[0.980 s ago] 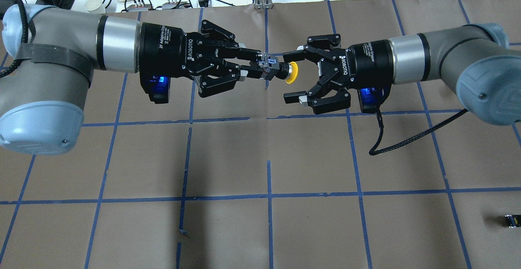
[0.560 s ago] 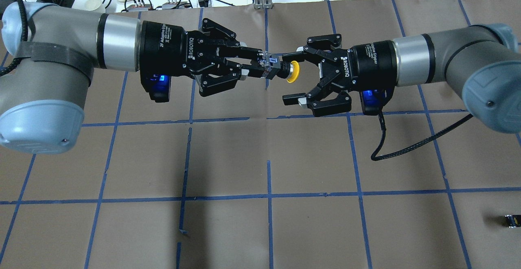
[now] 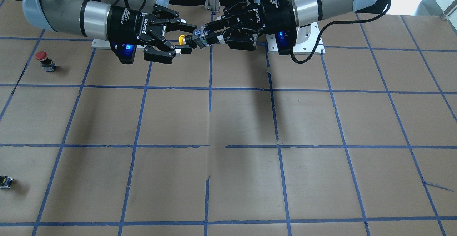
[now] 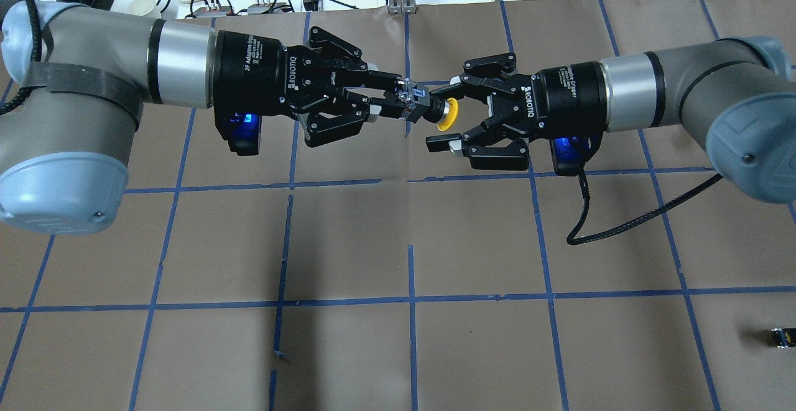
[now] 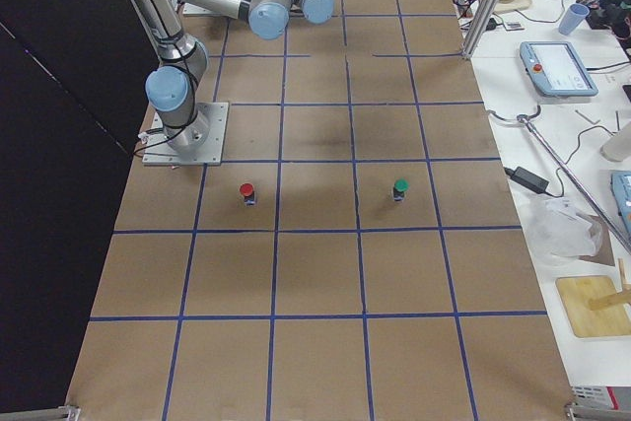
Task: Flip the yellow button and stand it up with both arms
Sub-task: 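Close the right gripper on the yellow cap of the button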
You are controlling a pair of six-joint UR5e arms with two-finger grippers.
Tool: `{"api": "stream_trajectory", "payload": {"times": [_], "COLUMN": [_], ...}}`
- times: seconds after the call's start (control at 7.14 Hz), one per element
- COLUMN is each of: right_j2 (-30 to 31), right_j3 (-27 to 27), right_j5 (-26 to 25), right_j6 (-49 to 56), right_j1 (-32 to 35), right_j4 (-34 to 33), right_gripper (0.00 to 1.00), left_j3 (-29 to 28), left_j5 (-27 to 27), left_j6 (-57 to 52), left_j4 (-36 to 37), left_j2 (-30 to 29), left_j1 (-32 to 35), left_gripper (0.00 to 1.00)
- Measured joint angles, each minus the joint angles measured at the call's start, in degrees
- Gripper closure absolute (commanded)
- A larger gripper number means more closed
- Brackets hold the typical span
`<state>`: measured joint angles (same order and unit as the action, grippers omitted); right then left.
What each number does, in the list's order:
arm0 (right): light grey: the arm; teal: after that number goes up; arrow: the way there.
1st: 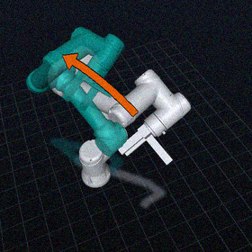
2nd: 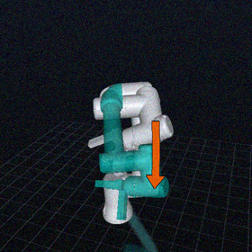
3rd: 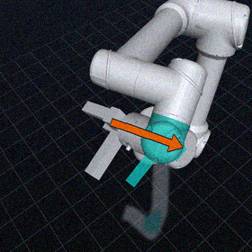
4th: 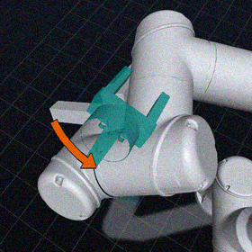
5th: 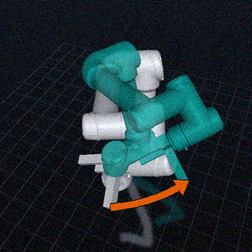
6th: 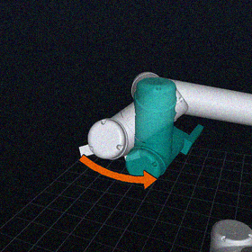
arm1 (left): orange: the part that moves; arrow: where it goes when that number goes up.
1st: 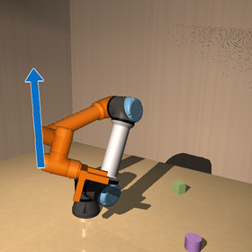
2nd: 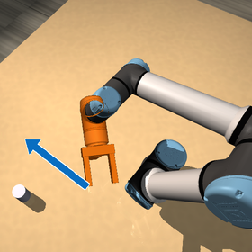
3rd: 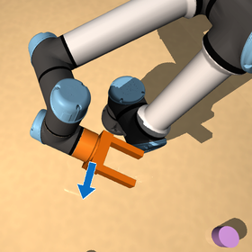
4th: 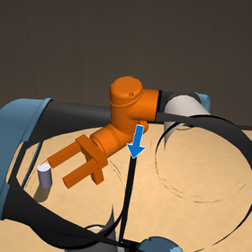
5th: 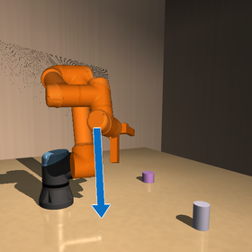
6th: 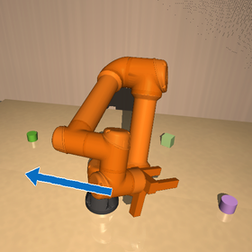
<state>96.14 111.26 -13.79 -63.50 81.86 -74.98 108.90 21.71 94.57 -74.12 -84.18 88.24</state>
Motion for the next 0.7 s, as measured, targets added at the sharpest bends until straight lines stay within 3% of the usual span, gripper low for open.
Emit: {"api": "stream_trajectory", "payload": {"times": [0.42,0.7], "right_j2": [-0.06,-0.08], "right_j3": [0.01,0.01], "right_j5": [0.02,0.1], "right_j6": [0.02,-0.03], "right_j1": [-0.14,-0.25], "right_j4": [-0.05,0.0], "right_gripper": [0.75,0.8], "left_j3": [-0.03,-0.08], "left_j5": [0.06,0.17], "left_j6": [0.0,-0.02], "left_j4": [0.0,0.01], "left_j2": [-0.01,0.02], "left_j1": [0.0,0.02], "left_gripper": [0.86,0.54]}}
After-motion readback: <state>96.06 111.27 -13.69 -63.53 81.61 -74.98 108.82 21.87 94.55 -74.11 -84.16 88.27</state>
